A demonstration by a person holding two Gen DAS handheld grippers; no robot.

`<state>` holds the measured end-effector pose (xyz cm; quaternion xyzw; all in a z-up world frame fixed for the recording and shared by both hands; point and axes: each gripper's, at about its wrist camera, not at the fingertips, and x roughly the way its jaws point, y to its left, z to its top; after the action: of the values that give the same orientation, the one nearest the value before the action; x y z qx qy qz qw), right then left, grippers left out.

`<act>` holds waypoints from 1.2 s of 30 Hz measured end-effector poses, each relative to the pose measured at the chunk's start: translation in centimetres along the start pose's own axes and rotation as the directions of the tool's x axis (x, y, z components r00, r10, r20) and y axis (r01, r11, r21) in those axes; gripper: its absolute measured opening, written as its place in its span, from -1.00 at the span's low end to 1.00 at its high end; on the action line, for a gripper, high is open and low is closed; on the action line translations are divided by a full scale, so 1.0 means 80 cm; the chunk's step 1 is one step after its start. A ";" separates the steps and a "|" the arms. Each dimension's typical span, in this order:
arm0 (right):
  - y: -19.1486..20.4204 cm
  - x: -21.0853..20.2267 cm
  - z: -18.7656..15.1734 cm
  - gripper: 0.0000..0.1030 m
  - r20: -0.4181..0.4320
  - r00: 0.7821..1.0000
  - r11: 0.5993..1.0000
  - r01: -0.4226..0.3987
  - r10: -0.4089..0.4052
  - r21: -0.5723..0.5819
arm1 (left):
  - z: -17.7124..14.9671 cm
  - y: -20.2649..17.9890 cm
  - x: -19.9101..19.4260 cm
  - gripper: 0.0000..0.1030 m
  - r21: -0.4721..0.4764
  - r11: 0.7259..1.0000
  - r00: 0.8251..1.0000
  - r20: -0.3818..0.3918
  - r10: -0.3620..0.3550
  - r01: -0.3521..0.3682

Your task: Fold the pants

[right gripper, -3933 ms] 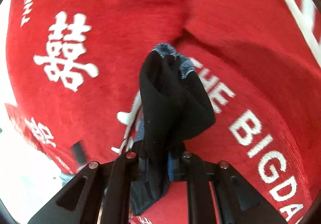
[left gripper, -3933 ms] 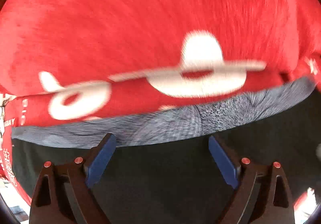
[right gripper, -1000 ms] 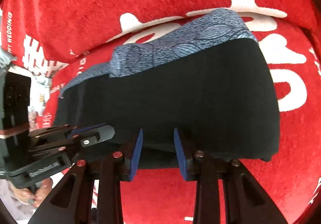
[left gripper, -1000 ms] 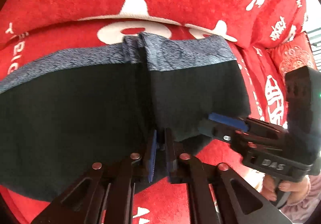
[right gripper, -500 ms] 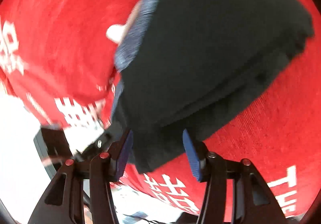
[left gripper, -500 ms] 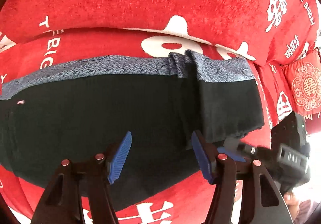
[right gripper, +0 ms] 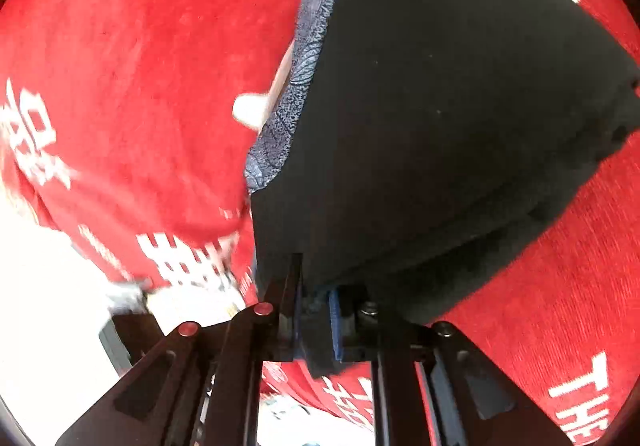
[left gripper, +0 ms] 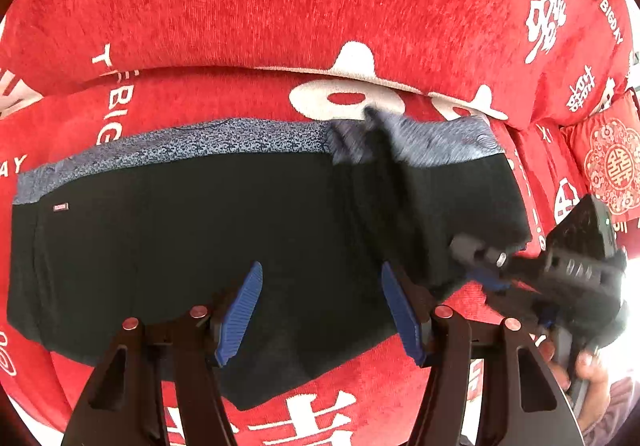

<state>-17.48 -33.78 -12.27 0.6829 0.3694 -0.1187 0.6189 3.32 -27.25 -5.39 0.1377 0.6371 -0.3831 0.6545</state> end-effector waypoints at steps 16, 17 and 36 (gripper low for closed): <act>0.066 -0.107 0.069 -0.50 0.094 0.985 0.934 0.167 -0.145 -0.316 | 0.035 -0.080 0.027 0.62 0.087 0.994 0.998 0.038 0.059 -0.062; 0.067 -0.109 0.092 -0.50 0.132 0.976 0.928 0.206 -0.172 -0.312 | 0.038 -0.086 0.034 0.62 0.083 0.994 0.997 0.038 0.067 -0.070; 0.078 0.007 0.090 -0.56 0.027 0.892 0.748 0.395 -0.452 -0.533 | 0.012 -0.028 0.067 0.77 -0.070 0.973 0.974 -0.065 0.217 -0.221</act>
<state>-10.88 -40.06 -9.37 0.3910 0.5642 -0.1149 0.7181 1.95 -31.15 -9.61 0.1927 0.6505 -0.2798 0.6793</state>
